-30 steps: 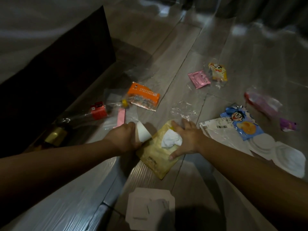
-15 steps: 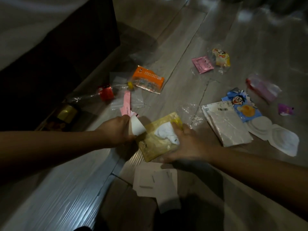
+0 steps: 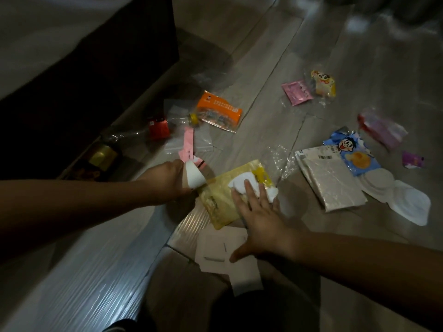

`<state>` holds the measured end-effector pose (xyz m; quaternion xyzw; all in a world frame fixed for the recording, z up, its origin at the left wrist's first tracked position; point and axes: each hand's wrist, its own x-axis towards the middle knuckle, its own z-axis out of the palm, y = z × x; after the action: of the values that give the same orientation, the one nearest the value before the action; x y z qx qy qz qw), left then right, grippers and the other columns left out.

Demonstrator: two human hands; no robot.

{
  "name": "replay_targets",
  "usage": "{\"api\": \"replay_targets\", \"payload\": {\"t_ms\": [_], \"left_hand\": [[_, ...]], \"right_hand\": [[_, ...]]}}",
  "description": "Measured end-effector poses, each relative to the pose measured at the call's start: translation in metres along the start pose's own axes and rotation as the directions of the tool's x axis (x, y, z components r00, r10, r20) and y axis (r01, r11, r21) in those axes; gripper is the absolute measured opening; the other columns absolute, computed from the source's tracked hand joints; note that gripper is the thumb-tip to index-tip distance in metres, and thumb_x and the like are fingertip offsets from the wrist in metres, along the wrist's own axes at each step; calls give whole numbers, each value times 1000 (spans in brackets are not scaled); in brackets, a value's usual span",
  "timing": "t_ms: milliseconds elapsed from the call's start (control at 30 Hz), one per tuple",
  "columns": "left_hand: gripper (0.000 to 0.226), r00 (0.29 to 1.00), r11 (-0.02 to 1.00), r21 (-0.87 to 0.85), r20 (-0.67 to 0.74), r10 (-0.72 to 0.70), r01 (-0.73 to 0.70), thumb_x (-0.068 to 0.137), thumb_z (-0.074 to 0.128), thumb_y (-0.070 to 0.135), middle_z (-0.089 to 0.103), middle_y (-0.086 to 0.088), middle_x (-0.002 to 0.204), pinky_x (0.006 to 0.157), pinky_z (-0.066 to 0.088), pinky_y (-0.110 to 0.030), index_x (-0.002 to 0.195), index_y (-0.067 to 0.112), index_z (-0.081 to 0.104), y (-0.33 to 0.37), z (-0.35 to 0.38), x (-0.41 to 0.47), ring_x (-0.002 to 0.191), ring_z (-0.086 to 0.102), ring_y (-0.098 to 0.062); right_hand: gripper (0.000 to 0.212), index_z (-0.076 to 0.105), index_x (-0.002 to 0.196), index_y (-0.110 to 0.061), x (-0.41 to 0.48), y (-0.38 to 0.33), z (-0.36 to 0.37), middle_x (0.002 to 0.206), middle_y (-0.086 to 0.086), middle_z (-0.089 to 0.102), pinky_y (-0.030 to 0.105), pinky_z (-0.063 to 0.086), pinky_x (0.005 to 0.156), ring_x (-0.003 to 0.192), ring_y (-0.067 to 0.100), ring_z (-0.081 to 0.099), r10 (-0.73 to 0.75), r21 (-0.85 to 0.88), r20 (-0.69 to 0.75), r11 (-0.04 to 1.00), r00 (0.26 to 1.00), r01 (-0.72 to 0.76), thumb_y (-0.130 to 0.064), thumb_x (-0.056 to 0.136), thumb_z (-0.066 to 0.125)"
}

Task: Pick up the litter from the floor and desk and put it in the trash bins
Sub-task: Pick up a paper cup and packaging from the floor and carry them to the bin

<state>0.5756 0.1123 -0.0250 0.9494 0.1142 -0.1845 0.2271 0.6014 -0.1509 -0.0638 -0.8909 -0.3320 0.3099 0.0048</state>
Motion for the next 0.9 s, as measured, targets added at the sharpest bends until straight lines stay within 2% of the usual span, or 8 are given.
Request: {"api": "replay_targets", "payload": {"t_ms": [133, 267, 367, 500, 600, 700, 800, 900], "left_hand": [[71, 1000, 1000, 13, 6, -28, 28, 75, 72, 50, 58, -5, 122, 78, 47, -31, 131, 19, 42, -6, 1, 4, 98, 57, -18], [72, 1000, 999, -13, 7, -31, 31, 75, 72, 50, 57, -4, 124, 86, 50, -35, 132, 19, 42, -8, 0, 5, 106, 57, -20], [70, 999, 999, 7, 12, -40, 40, 77, 72, 48, 56, -5, 126, 88, 50, -36, 133, 19, 41, -7, -2, 6, 108, 56, -21], [71, 999, 999, -3, 20, -44, 44, 77, 71, 46, 56, -5, 125, 84, 50, -34, 134, 17, 40, -4, -3, 8, 104, 57, -21], [71, 999, 999, 25, 13, -45, 45, 78, 71, 45, 55, -7, 126, 84, 49, -33, 134, 17, 39, -3, -4, 9, 106, 56, -22], [71, 999, 999, 17, 8, -50, 50, 77, 72, 45, 55, -6, 126, 81, 48, -32, 134, 18, 39, -4, -5, 10, 102, 54, -19], [71, 998, 998, 29, 12, -59, 59, 77, 71, 46, 54, -7, 126, 83, 49, -33, 135, 19, 38, -7, -4, 11, 105, 55, -21], [73, 998, 998, 31, 28, -64, 63, 77, 71, 47, 54, -7, 127, 84, 48, -34, 136, 19, 37, -9, -2, 10, 104, 54, -19]], "right_hand": [[146, -34, 140, -42, 15, 17, -10, 150, -6, -41, 66, 0, 110, 137, 35, -36, 84, 111, -23, 990, 996, -81, -84, 44, 68], [141, -23, 146, -36, 34, 36, -36, 157, 2, -27, 61, 7, 113, 144, 38, -19, 177, 116, -60, 979, 982, -169, -87, 47, 64], [148, -29, 140, -44, 38, 37, -38, 157, 1, -28, 64, 9, 113, 144, 43, -14, 186, 154, 3, 971, 983, -184, -96, 30, 56], [153, -41, 127, -54, 38, 26, -25, 150, -7, -41, 71, 3, 108, 139, 45, -27, 172, 222, 56, 958, 984, -180, -97, 15, 55], [155, -43, 125, -54, 35, 20, -19, 147, -11, -43, 74, 4, 105, 138, 47, -27, 150, 219, 31, 963, 988, -154, -91, 20, 65], [153, -40, 130, -51, 29, 10, -9, 146, -9, -44, 75, 4, 103, 137, 49, -27, 141, 149, 34, 978, 989, -145, -78, 34, 76], [146, -30, 139, -44, 28, 7, -12, 152, 0, -37, 73, 5, 108, 138, 49, -26, 158, 105, 52, 981, 986, -163, -70, 47, 80], [139, -18, 146, -40, 30, 9, -19, 156, 3, -27, 71, 9, 109, 140, 48, -21, 152, 109, 45, 982, 987, -156, -69, 50, 78]]}}
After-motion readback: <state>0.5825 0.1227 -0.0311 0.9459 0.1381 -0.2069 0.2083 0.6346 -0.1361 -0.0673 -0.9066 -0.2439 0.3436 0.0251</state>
